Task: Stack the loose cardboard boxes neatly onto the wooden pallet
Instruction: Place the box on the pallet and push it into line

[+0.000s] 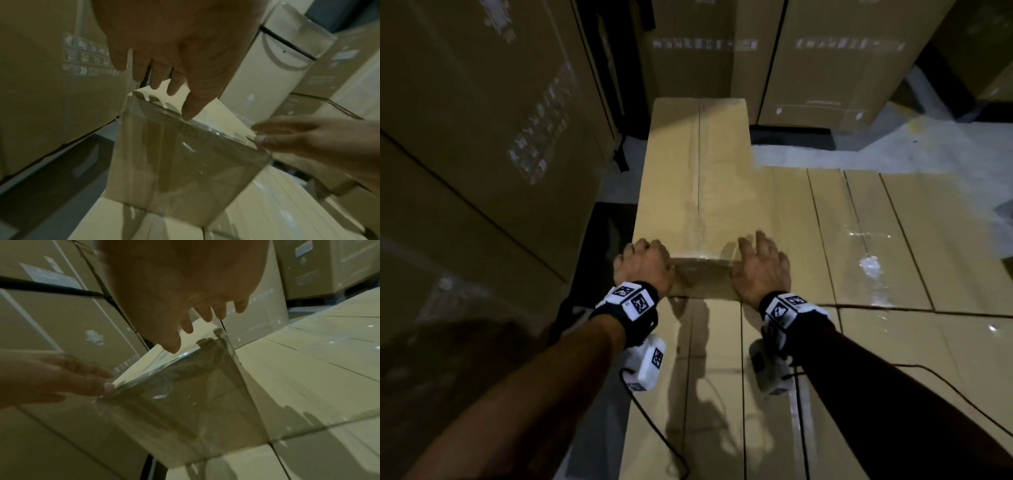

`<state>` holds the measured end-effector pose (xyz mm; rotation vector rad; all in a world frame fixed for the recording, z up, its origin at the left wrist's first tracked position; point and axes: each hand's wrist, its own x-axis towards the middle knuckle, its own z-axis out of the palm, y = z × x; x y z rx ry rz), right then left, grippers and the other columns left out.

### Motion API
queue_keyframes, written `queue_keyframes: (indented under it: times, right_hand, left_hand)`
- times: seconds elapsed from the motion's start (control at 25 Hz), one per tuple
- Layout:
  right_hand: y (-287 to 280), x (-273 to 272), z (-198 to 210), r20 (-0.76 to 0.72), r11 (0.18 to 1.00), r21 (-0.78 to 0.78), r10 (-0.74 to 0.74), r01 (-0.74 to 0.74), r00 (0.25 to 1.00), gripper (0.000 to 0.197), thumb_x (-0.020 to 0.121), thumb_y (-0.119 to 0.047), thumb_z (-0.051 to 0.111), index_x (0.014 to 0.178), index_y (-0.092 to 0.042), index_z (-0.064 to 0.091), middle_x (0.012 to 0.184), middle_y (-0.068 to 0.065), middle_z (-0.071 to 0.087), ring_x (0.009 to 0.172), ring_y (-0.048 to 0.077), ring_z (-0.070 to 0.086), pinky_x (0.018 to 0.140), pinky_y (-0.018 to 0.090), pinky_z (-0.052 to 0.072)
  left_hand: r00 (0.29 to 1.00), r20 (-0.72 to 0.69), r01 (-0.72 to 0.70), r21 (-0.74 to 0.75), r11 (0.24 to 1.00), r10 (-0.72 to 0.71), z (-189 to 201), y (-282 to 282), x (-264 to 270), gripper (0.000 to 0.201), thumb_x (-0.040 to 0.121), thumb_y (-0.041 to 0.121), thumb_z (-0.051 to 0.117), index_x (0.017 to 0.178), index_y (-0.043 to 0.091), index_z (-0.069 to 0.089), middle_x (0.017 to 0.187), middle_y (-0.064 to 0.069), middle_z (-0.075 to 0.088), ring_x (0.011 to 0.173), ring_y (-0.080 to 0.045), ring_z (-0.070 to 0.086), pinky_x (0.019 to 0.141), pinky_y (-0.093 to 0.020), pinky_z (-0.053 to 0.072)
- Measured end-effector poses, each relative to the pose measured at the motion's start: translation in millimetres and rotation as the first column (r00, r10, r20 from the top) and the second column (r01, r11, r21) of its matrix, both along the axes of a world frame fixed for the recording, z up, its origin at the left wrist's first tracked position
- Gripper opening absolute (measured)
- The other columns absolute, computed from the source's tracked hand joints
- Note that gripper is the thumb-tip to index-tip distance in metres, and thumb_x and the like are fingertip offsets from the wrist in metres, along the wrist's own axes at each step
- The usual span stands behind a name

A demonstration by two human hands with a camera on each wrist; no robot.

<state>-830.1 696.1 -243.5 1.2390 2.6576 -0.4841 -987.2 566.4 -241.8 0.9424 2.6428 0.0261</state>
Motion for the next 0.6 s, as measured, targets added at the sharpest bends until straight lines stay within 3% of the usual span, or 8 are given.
queue_keyframes:
  times: [0.2, 0.36, 0.6]
  right_hand:
    - [-93.5, 70.4, 29.9, 0.026, 1.000, -0.003, 0.031, -0.031, 0.999, 0.055, 0.101, -0.045, 0.043, 0.149, -0.019, 0.038, 0.161, 0.012, 0.029, 0.150, 0.029, 0.021, 0.121, 0.049, 0.018]
    - [-174.7, 137.6, 60.2, -0.026, 0.997, -0.035, -0.065, 0.064, 0.998, 0.059, 0.101, -0.047, 0.045, 0.153, -0.020, 0.036, 0.161, 0.010, 0.031, 0.149, 0.028, 0.024, 0.121, 0.046, 0.021]
    - [-301.6, 234.0, 97.1, -0.170, 0.970, -0.029, -0.241, 0.239, 0.955, 0.055, 0.099, -0.043, 0.052, 0.146, -0.017, 0.046, 0.151, 0.008, 0.047, 0.141, 0.028, 0.038, 0.115, 0.043, 0.031]
  left_hand:
    - [0.984, -0.093, 0.150, -0.031, 0.988, -0.152, 31.3, -77.4, 74.0, 0.058, 0.095, 0.045, 0.051, 0.145, 0.018, 0.037, 0.156, -0.007, 0.034, 0.145, -0.029, 0.026, 0.118, -0.047, 0.023]
    - [0.979, -0.091, 0.186, 0.052, 0.981, -0.180, 66.7, -157.7, 133.1, 0.057, 0.096, 0.044, 0.050, 0.146, 0.018, 0.039, 0.156, -0.007, 0.036, 0.146, -0.029, 0.026, 0.118, -0.046, 0.021]
    - [0.941, -0.130, 0.333, 0.166, 0.928, -0.314, 114.2, -267.9, 220.6, 0.056, 0.097, 0.043, 0.049, 0.147, 0.019, 0.037, 0.152, -0.005, 0.041, 0.141, -0.027, 0.033, 0.115, -0.043, 0.025]
